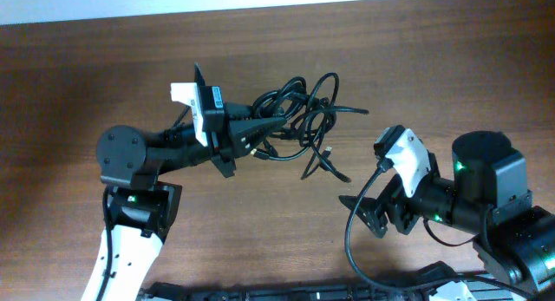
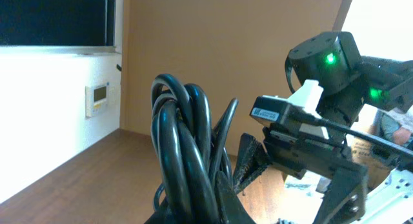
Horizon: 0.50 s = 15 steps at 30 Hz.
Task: Untangle cables
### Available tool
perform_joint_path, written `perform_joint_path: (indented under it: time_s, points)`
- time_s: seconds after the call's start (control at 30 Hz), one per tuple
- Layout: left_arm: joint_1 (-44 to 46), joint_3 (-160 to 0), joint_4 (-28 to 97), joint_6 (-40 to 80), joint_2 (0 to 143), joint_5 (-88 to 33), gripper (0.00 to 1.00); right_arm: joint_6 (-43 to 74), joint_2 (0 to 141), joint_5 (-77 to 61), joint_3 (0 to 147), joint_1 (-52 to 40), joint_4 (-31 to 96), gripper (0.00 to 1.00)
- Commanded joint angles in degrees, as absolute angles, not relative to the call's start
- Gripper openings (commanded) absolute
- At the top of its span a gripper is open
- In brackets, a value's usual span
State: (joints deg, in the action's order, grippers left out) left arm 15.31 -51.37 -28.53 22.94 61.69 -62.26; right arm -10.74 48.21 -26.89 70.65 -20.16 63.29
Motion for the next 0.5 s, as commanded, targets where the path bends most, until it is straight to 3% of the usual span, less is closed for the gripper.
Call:
perform_joint_path:
  time_s: [0.0, 0.1, 0.3, 0.4, 0.47]
  points:
    - [15.22, -51.79, -28.86, 16.71, 61.17, -60.99, 0.00, -11.75, 47.88, -29.67, 71.50, -19.86, 62.06, 0.99]
    - [15.22, -51.79, -24.45, 4.05, 61.17, -60.82, 0.00, -11.49, 47.88, -19.03, 73.97, -19.86, 59.99, 0.99]
    - [15.25, -51.79, -19.59, 1.83, 61.17, -62.13, 0.00, -11.51, 47.88, -9.23, 77.95, -19.86, 56.58, 0.99]
    - [15.25, -51.79, -19.86, 1.83, 61.17, -71.33, 0.00, -11.51, 47.88, -8.86, 77.95, -19.86, 52.66, 0.99]
    - [15.25, -51.79, -19.81, 1.87, 61.17, -72.73, 0.00, -13.85, 47.88, -16.47, 77.95, -19.86, 52.93, 1.00]
